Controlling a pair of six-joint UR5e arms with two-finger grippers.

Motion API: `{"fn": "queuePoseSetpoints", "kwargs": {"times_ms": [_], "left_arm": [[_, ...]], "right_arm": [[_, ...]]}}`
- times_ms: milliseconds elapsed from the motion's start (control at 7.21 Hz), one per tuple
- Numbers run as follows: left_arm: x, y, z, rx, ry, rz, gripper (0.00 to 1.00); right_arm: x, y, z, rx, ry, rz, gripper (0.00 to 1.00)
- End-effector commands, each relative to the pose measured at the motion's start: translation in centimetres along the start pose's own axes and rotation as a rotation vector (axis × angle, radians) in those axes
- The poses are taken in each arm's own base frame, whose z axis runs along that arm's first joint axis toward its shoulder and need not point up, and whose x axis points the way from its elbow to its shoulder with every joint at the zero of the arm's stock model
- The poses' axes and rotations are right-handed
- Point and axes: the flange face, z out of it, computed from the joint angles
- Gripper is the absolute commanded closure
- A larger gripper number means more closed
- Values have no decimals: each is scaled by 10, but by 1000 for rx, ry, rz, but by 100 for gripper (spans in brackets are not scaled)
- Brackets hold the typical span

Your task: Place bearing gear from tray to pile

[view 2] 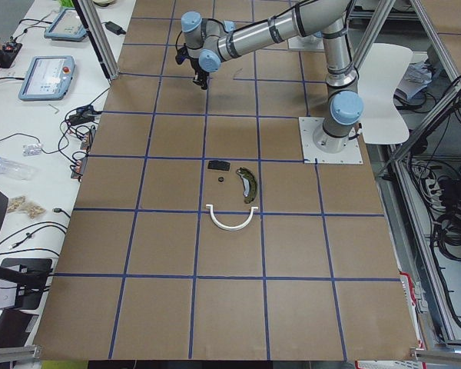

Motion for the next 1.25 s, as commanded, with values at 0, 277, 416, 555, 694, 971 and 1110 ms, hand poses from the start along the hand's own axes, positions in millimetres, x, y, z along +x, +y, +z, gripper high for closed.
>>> {"fn": "queuePoseSetpoints", "kwargs": {"times_ms": [0,277,416,555,694,971,1110], "left_arm": [[-146,15,-45,-26,18,-146,100],[-274,52,-32,-28,43,-178,100],[-316,75,-20,-50,45,-230,100],[-343,91,-12,-67,48,-244,100],[-366,106,-3,-76,64,-216,100],[-376,123,25,-116,103,-231,100],[-373,128,37,-131,100,-232,100]], "right_arm": [[13,9,-8,35,49,5,0],[12,11,-28,57,25,22,0],[12,13,-32,64,11,110,0],[8,16,-32,37,-11,155,0],[7,15,-35,32,-19,137,0],[0,19,-54,83,-83,52,0],[5,19,-56,90,-58,57,0]]}}
